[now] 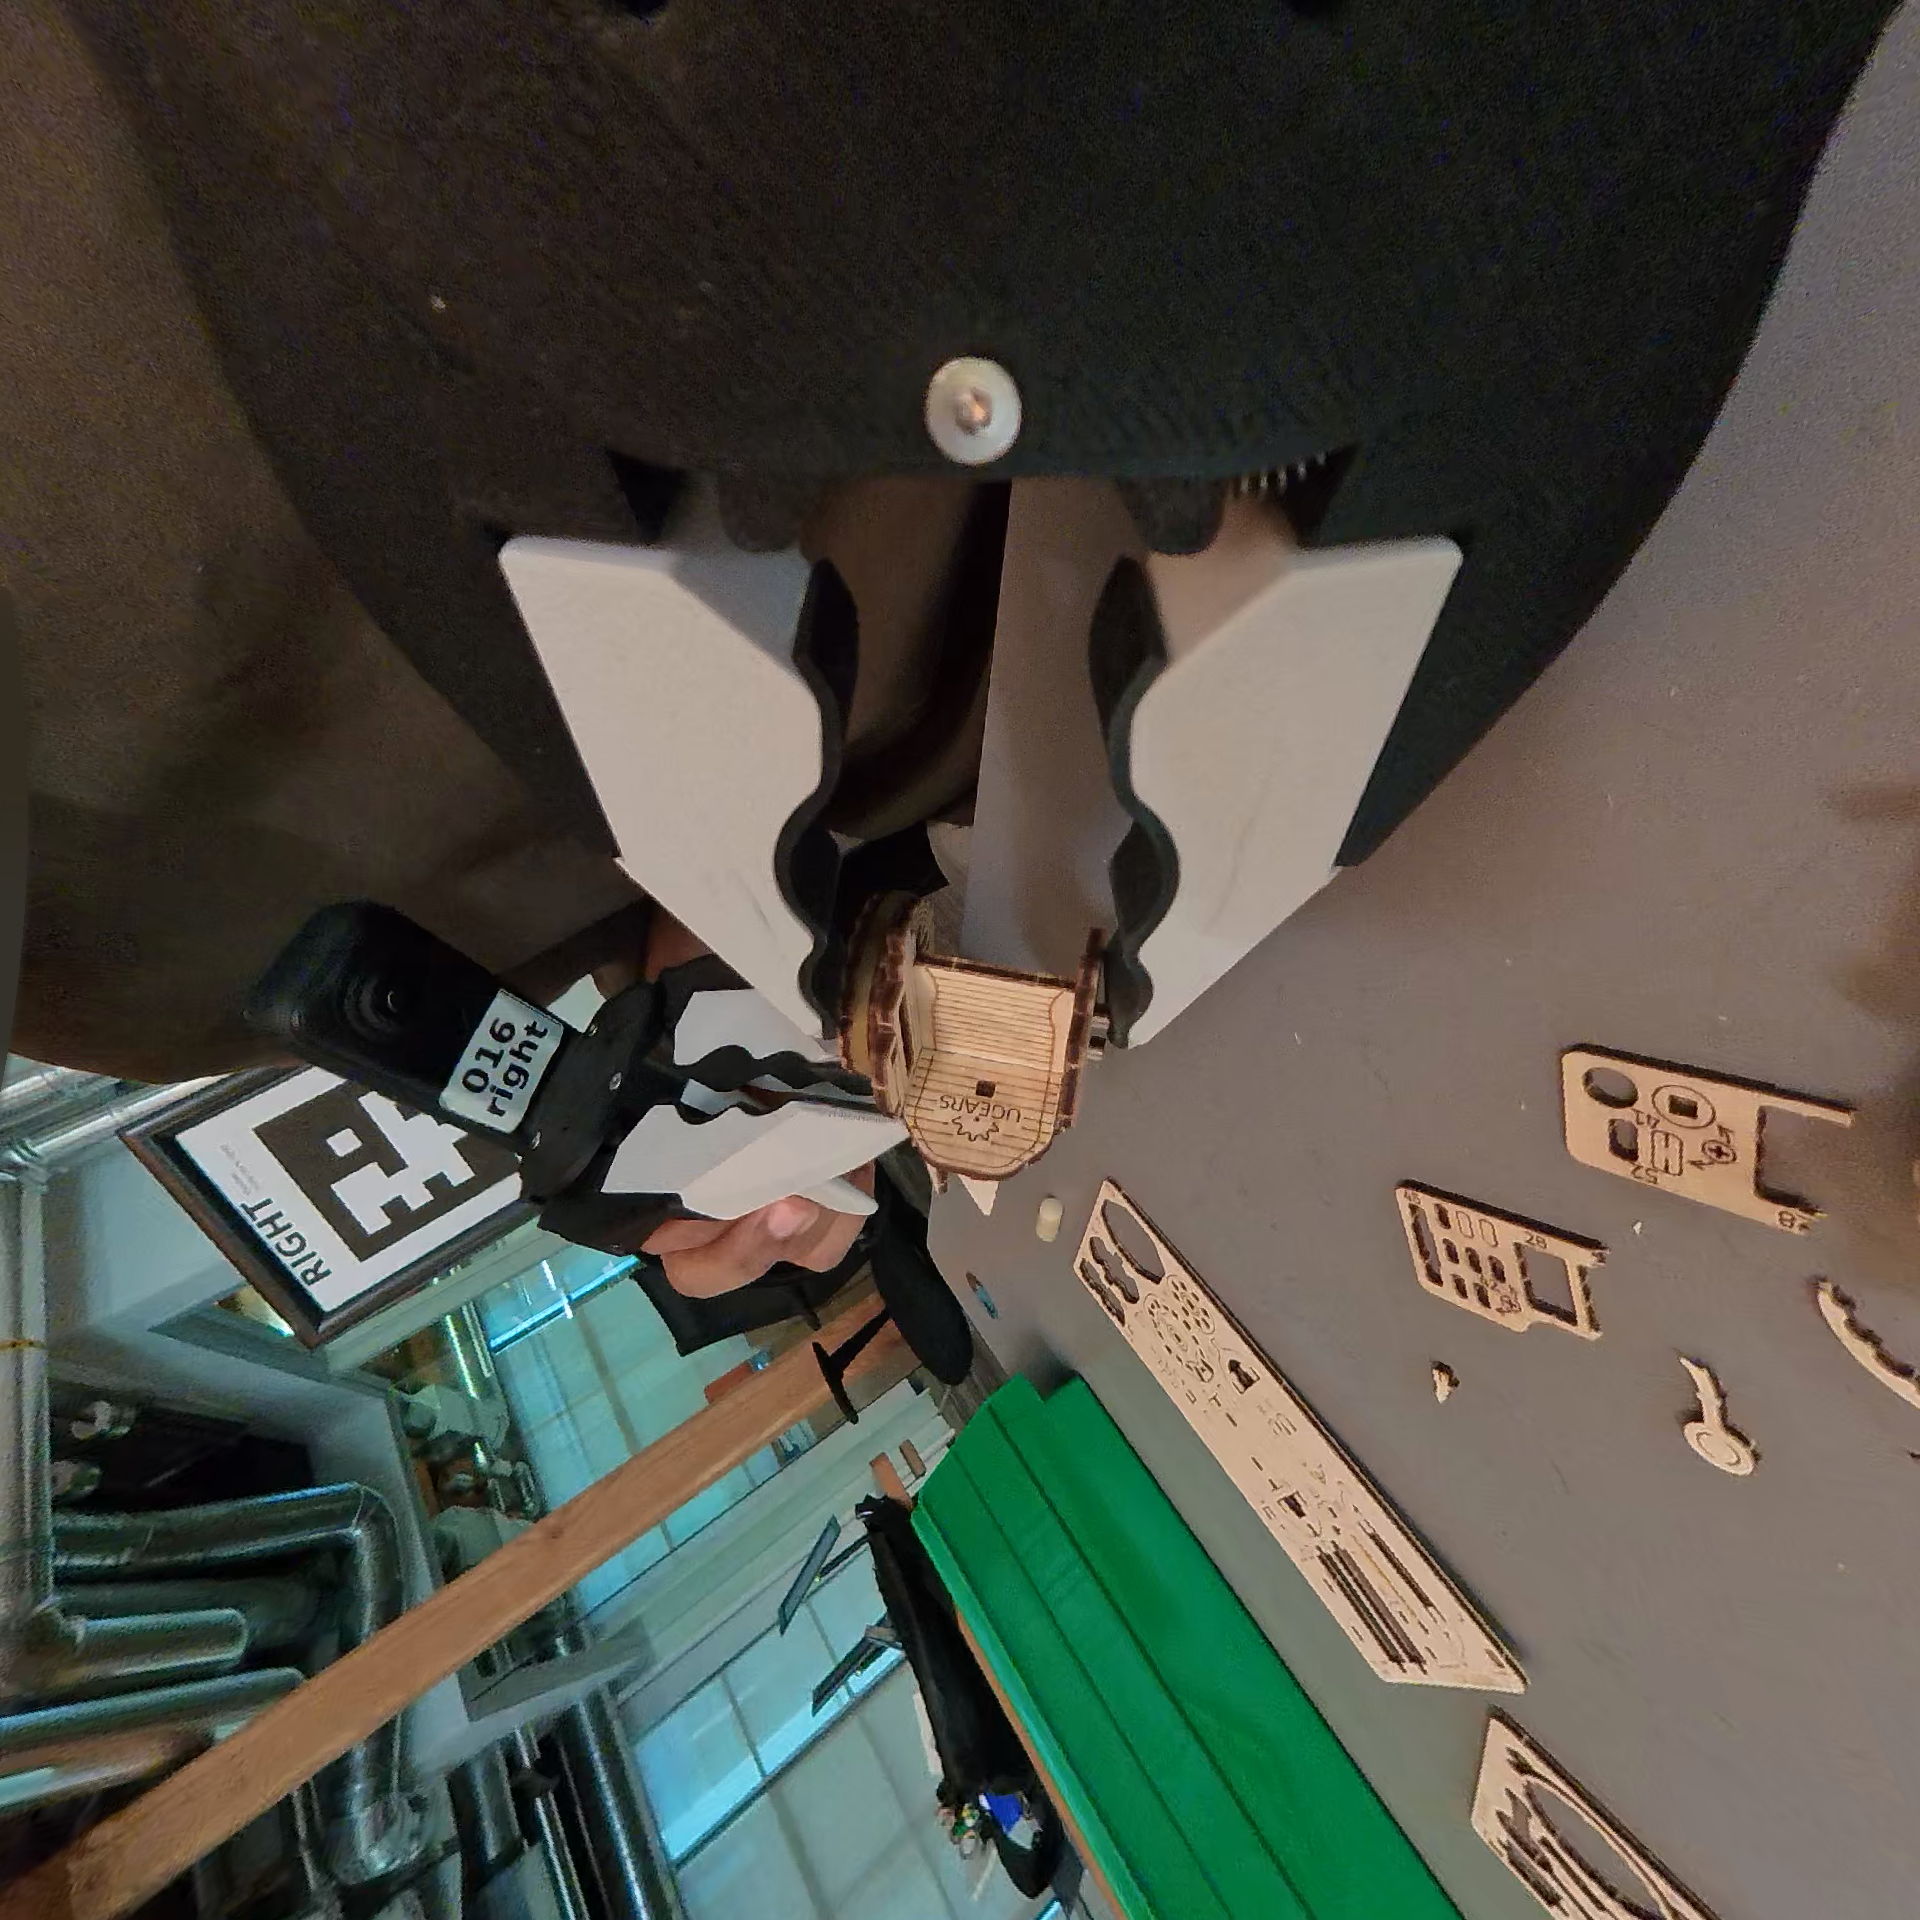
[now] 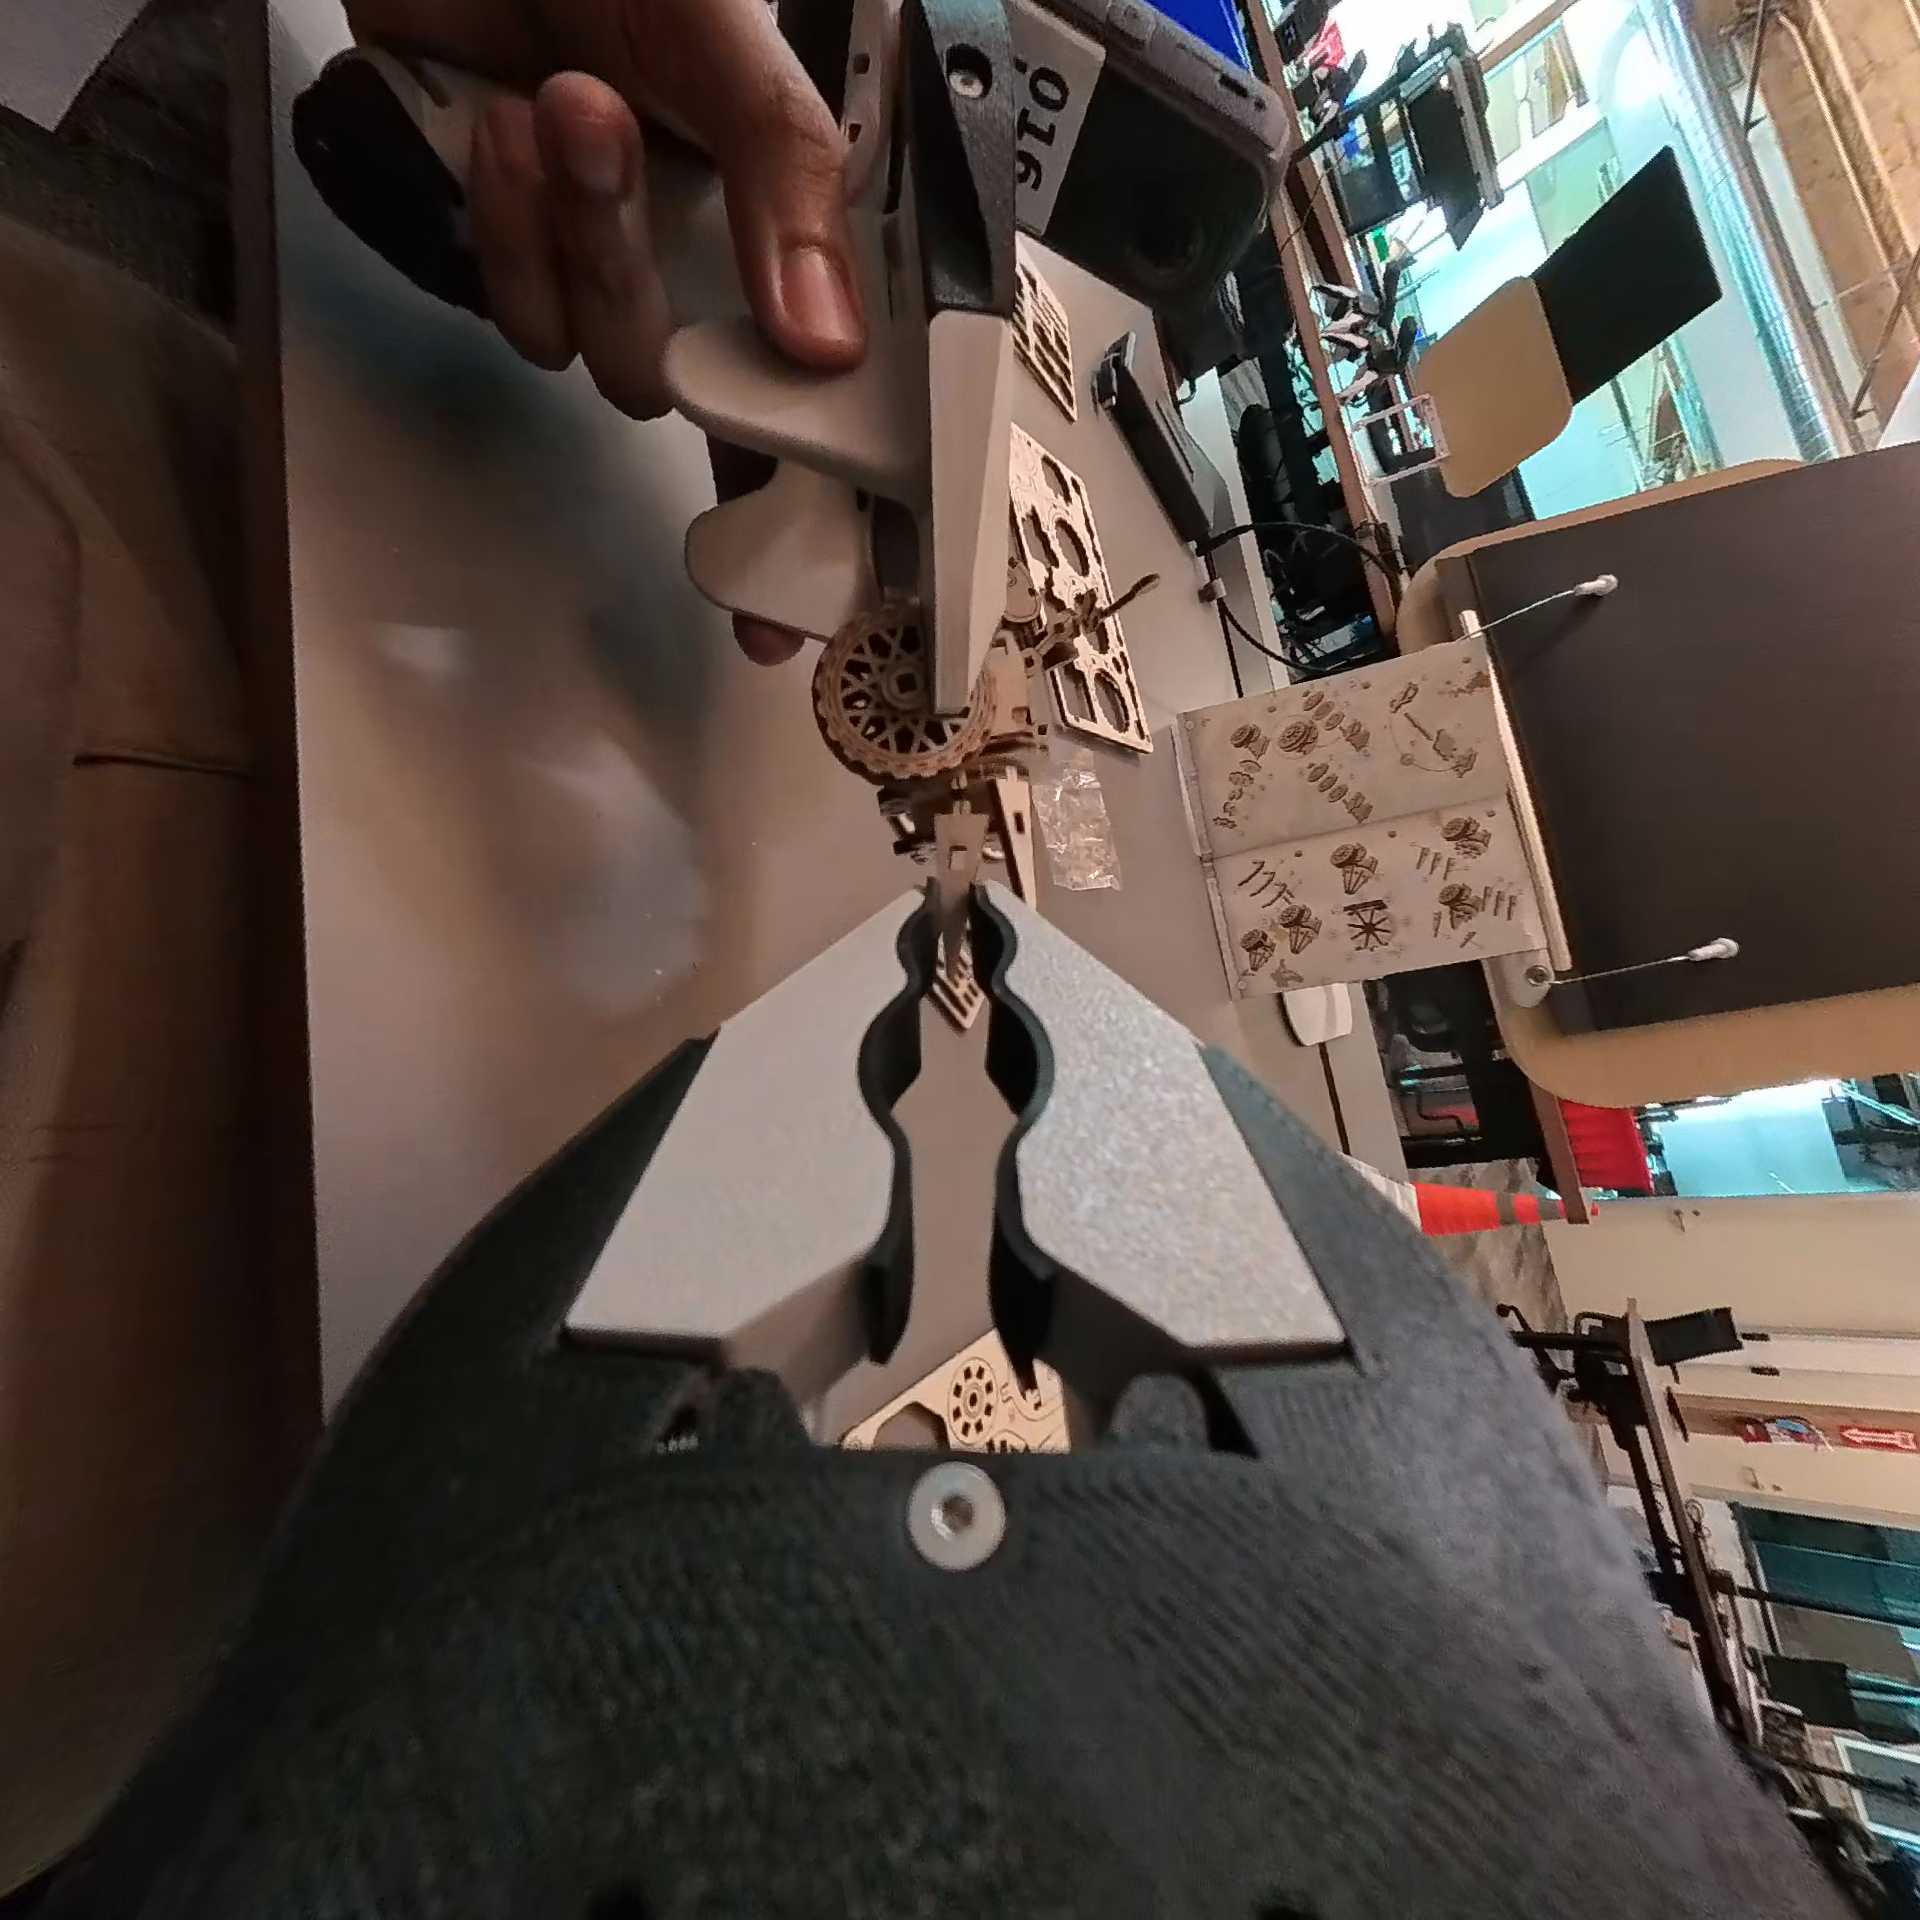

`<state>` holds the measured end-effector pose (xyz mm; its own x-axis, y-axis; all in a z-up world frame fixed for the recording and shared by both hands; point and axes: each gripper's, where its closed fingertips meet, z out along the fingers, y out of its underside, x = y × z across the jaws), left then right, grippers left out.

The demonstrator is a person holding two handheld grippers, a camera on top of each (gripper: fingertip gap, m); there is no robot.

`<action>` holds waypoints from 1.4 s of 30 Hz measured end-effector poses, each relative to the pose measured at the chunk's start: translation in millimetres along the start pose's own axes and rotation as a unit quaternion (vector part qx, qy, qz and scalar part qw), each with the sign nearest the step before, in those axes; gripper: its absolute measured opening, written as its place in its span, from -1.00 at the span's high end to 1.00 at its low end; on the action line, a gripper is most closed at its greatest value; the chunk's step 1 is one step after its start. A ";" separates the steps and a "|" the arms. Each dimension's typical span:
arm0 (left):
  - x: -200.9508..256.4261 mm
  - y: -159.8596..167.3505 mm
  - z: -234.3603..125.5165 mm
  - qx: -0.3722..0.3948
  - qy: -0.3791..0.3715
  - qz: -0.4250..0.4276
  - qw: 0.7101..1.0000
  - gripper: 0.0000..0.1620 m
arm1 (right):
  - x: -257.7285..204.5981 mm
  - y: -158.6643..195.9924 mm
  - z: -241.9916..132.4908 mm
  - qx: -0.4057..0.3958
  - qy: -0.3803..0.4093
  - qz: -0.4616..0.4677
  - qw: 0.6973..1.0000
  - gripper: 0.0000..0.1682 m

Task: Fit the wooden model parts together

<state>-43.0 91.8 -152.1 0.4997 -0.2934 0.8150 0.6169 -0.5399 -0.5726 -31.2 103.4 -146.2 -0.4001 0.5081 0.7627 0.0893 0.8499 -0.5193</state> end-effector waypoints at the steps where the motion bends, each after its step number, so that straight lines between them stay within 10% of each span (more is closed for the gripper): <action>1: 0.1 -0.1 -0.2 0.000 0.000 0.001 1.000 0.41 | 0.4 0.7 -0.2 -0.001 0.000 0.002 1.000 0.96; 31: 5.2 -1.4 -0.5 0.004 0.024 0.002 1.000 0.41 | 4.5 6.4 -0.7 -0.001 0.003 0.012 1.000 0.96; 42: 27.7 -21.3 -12.3 0.057 0.106 -0.005 0.993 0.41 | -9.6 38.5 11.7 -0.036 -0.087 0.182 0.979 0.96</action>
<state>-49.7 85.5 -116.2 0.3611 -0.4546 0.8142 0.6919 -0.4548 -0.5607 -34.6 129.6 -178.1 -0.4791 0.7523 0.4522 0.3155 0.6283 -0.7111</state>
